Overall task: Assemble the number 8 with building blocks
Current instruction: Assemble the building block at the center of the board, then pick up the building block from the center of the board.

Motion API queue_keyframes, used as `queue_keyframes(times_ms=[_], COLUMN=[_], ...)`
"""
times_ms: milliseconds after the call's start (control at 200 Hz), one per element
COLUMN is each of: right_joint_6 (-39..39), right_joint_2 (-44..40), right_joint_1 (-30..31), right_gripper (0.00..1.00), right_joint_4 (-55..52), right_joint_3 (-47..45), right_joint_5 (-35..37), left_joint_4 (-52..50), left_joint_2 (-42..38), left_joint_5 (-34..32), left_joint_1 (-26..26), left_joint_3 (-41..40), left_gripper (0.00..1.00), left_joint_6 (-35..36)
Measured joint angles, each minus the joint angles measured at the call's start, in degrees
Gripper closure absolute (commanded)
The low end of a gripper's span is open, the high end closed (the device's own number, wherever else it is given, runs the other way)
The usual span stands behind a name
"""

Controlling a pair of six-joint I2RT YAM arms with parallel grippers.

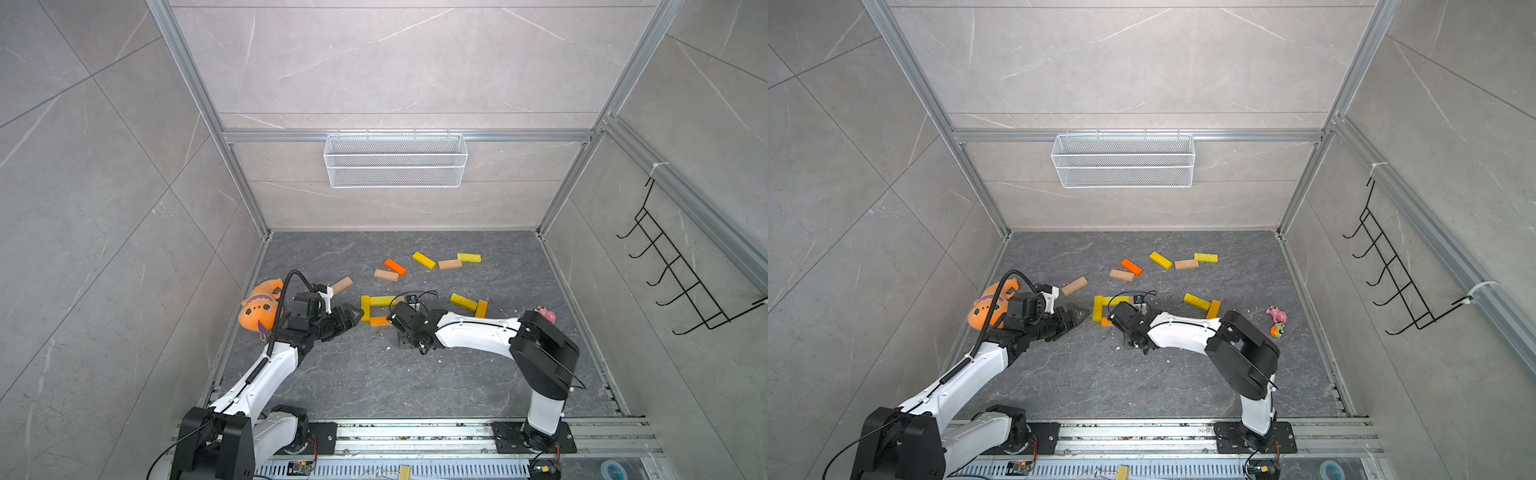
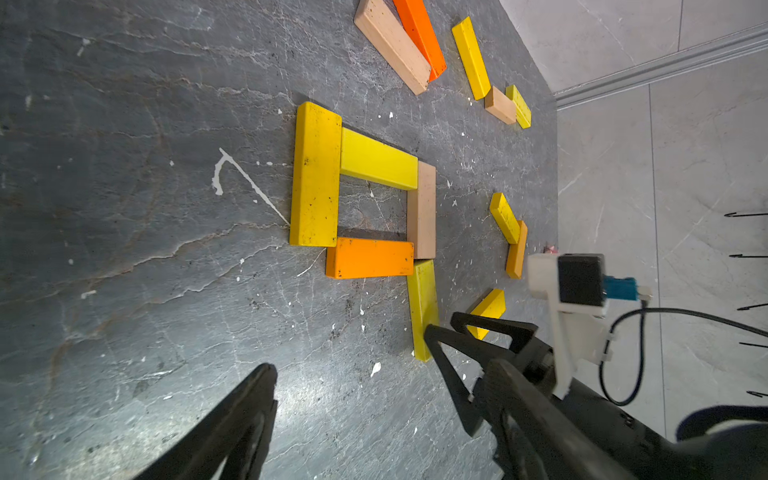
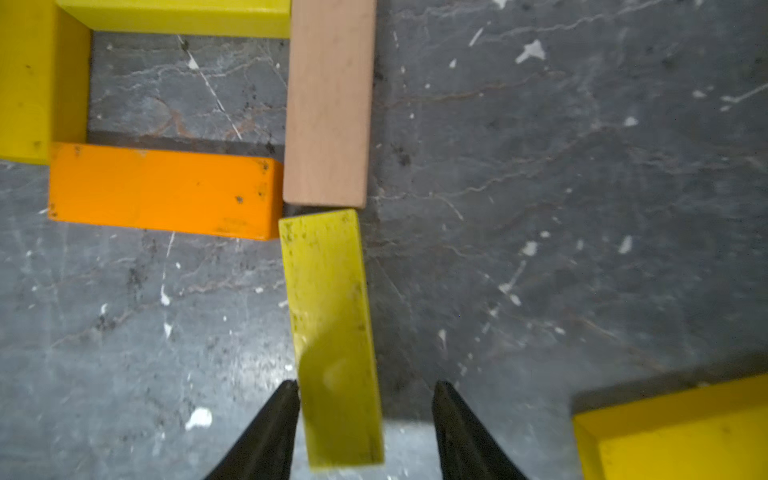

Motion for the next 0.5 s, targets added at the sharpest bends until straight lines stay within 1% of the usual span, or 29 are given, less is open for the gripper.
queue_keyframes(times_ms=[100,250,384,499], right_joint_6=[-1.2,-2.3,-2.5,-2.4], right_joint_2=[-7.6,-19.1,-28.3,-35.8], right_joint_1=[0.0,0.0,0.0,0.0], right_gripper=[0.37,0.37,0.39,0.40], right_joint_4=[2.6,5.2,4.7,3.0], right_joint_3=[-6.1,-14.6,-20.7,-24.7], right_joint_5=[-0.5,-0.8,-0.1,0.9], left_joint_4=[-1.7,-3.6,-3.9,-4.9], left_joint_2=[0.0,1.4,6.8,13.9], left_joint_5=[-0.9,-4.0,-6.9,-9.3], left_joint_1=[-2.8,-10.5,-17.4,-24.1], left_joint_3=[1.3,6.0,11.3,16.8], left_gripper=[0.19,0.19,0.20,0.20], left_joint_6=[0.9,2.0,3.1,4.8])
